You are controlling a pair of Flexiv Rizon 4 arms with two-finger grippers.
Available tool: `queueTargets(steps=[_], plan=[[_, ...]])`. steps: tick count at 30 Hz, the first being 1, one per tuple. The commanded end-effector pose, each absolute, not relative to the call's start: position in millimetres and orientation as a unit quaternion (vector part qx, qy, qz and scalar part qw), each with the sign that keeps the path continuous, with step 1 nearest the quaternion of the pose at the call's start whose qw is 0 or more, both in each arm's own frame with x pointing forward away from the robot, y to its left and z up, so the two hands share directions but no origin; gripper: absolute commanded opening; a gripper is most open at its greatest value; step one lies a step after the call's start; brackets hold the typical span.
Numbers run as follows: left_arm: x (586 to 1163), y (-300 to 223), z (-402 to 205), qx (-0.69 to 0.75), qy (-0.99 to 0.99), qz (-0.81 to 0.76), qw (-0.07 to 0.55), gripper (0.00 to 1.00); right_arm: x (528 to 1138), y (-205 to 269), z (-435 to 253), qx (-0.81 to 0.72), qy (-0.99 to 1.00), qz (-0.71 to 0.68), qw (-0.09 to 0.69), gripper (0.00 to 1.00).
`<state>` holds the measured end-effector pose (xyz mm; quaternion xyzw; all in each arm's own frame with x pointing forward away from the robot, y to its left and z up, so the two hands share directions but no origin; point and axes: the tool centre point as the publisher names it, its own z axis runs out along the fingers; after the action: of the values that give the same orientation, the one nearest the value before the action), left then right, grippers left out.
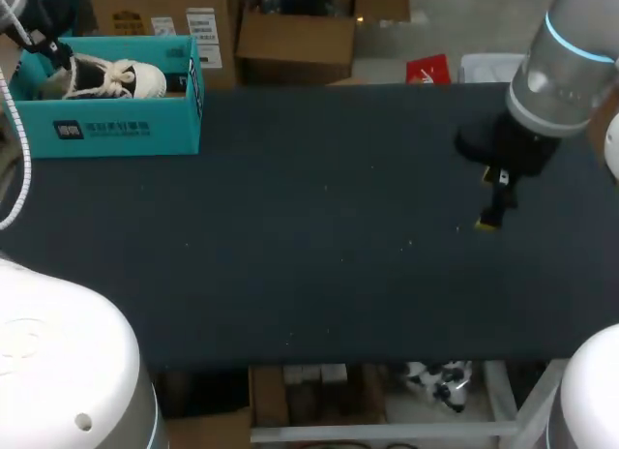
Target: Open the shoe tongue, take the insole out of the shoe, put the insole back into the shoe, and pack the shoe into the shoebox
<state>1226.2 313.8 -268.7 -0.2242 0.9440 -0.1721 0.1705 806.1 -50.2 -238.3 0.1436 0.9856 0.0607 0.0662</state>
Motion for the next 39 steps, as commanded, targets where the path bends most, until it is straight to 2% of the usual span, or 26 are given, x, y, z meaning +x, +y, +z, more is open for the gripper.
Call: queueTargets(steps=[1, 6, 7, 8, 9, 21, 26, 30, 39], plan=[[1255, 312, -295, -0.223, 0.952, -0.168, 0.126, 0.00, 806, -50, -237, 0.144, 0.986, 0.059, 0.065, 1.00], [1264, 308, -315, -0.243, 0.950, -0.152, 0.121, 0.00, 806, -50, -237, 0.144, 0.986, 0.059, 0.065, 1.00], [1265, 308, -317, -0.249, 0.949, -0.152, 0.119, 0.22, 806, -50, -237, 0.144, 0.986, 0.059, 0.065, 1.00], [1266, 307, -317, -0.251, 0.948, -0.153, 0.120, 0.71, 806, -50, -237, 0.144, 0.986, 0.059, 0.065, 1.00], [1266, 306, -316, -0.254, 0.947, -0.156, 0.122, 1.00, 806, -50, -237, 0.144, 0.986, 0.059, 0.065, 1.00], [1217, 267, -234, -0.231, 0.941, -0.183, 0.168, 1.00, 806, -50, -237, 0.144, 0.986, 0.059, 0.065, 1.00], [1175, 248, -199, -0.211, 0.952, -0.160, 0.157, 1.00, 806, -50, -237, 0.144, 0.986, 0.059, 0.065, 1.00], [1140, 236, -188, -0.196, 0.961, -0.127, 0.150, 1.00, 806, -50, -237, 0.144, 0.986, 0.059, 0.065, 1.00], [1084, 223, -170, -0.196, 0.959, -0.091, 0.186, 1.00, 806, -50, -237, 0.144, 0.986, 0.059, 0.065, 1.00]])
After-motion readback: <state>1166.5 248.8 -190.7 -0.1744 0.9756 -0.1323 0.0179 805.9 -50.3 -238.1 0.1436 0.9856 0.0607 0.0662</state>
